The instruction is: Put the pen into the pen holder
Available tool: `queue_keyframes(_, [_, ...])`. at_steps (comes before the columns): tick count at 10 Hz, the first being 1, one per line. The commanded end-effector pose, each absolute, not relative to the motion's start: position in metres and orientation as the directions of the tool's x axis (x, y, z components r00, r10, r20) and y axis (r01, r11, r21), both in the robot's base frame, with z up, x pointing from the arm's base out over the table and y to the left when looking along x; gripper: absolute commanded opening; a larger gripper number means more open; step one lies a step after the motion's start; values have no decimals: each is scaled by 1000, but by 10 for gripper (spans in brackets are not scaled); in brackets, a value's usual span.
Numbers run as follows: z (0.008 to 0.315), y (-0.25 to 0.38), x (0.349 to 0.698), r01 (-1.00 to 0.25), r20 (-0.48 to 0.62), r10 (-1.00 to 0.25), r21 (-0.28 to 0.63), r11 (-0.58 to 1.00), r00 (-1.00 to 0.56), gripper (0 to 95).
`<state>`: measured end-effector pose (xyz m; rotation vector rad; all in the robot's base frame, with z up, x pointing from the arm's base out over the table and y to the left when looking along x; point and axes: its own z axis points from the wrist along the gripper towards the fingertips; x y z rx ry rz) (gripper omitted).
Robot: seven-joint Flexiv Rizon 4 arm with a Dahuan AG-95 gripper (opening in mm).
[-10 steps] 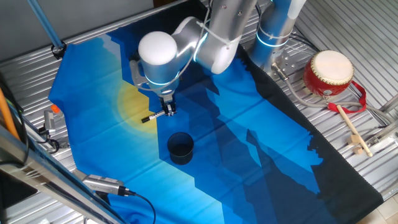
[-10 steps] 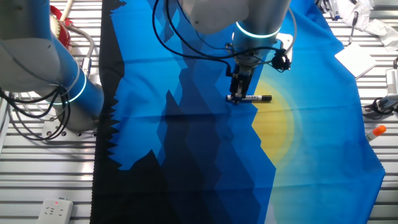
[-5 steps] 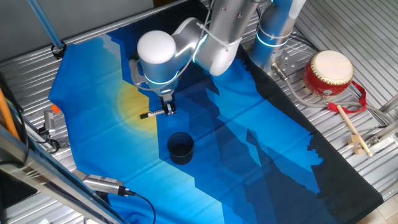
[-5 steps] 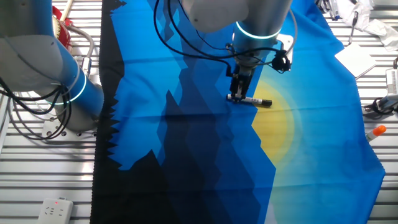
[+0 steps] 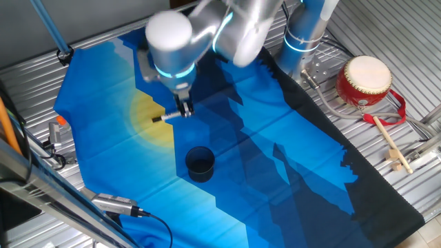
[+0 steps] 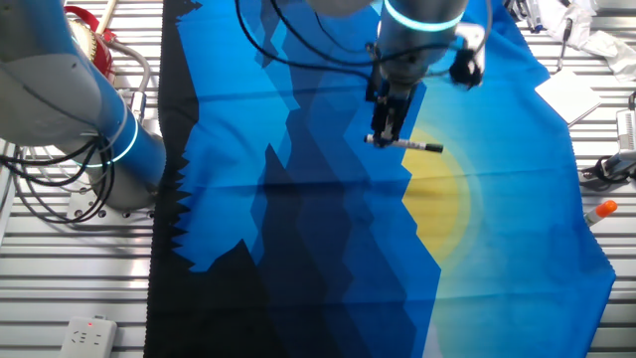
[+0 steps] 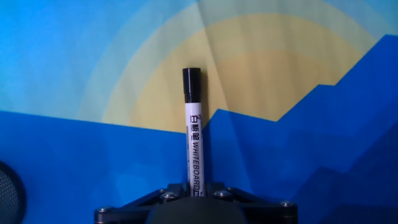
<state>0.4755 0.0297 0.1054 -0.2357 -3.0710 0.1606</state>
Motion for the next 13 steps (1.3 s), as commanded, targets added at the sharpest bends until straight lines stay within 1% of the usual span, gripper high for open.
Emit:
queue_keyframes(1, [139,23,493,112,108,123,-96,989,-987,0])
queue_keyframes(4, [170,17,516,100,159,113,-89,991,-981,0])
queue_keyframes(5, [172,19,519,103,165,114,-79,992,-980,0])
queue_keyframes(6, [176,25,524,125,167,129,-36,991,-977,0])
queue_keyframes(7, [179,29,527,142,169,143,-19,990,-975,0])
queue_keyframes(13, [175,83,531,227,155,230,-38,973,-961,0])
